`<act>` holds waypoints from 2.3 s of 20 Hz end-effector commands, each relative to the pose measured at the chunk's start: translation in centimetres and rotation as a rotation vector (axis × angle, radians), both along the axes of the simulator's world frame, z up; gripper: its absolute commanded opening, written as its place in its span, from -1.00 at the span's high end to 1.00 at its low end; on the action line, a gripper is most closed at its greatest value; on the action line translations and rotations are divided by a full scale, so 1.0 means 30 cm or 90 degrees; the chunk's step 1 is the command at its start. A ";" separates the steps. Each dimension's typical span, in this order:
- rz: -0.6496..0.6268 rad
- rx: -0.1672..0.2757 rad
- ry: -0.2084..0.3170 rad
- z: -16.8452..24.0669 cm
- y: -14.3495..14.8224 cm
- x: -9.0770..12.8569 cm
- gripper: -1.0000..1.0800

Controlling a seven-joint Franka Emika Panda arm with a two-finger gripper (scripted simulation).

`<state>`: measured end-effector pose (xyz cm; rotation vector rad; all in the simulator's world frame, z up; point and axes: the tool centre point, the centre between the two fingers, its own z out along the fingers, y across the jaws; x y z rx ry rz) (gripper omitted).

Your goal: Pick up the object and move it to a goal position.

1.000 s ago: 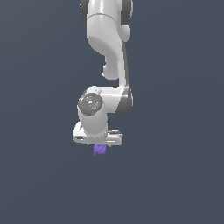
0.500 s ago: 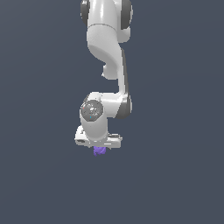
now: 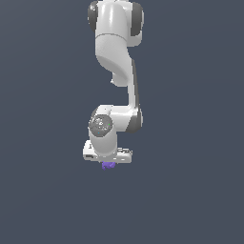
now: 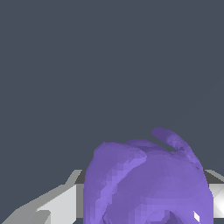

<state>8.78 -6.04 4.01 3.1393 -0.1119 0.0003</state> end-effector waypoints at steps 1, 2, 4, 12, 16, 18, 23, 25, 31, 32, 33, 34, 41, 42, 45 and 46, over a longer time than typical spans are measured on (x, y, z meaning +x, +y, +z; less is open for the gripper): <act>0.000 0.000 0.000 -0.001 0.002 0.000 1.00; 0.000 0.000 0.000 -0.001 0.002 0.000 1.00; 0.000 0.000 0.000 -0.001 0.002 0.000 1.00; 0.000 0.000 0.000 0.008 0.001 -0.001 1.00; 0.000 0.000 0.000 0.047 -0.006 -0.006 1.00; 0.000 0.000 0.000 0.079 -0.011 -0.010 1.00; 0.000 0.000 0.000 0.199 -0.031 -0.025 1.00; 0.000 0.000 0.000 0.263 -0.042 -0.033 1.00; 0.000 0.000 0.000 0.491 -0.080 -0.060 1.00; 0.000 0.000 0.000 0.530 -0.086 -0.064 1.00; 0.000 0.000 0.000 0.568 -0.093 -0.068 1.00; 0.000 0.000 0.000 0.606 -0.099 -0.072 1.00; 0.000 0.000 0.000 0.838 -0.138 -0.092 1.00; 0.000 0.000 0.000 0.863 -0.143 -0.094 1.00; 0.000 0.000 0.000 0.924 -0.153 -0.097 1.00; 0.000 0.000 0.000 0.939 -0.156 -0.098 1.00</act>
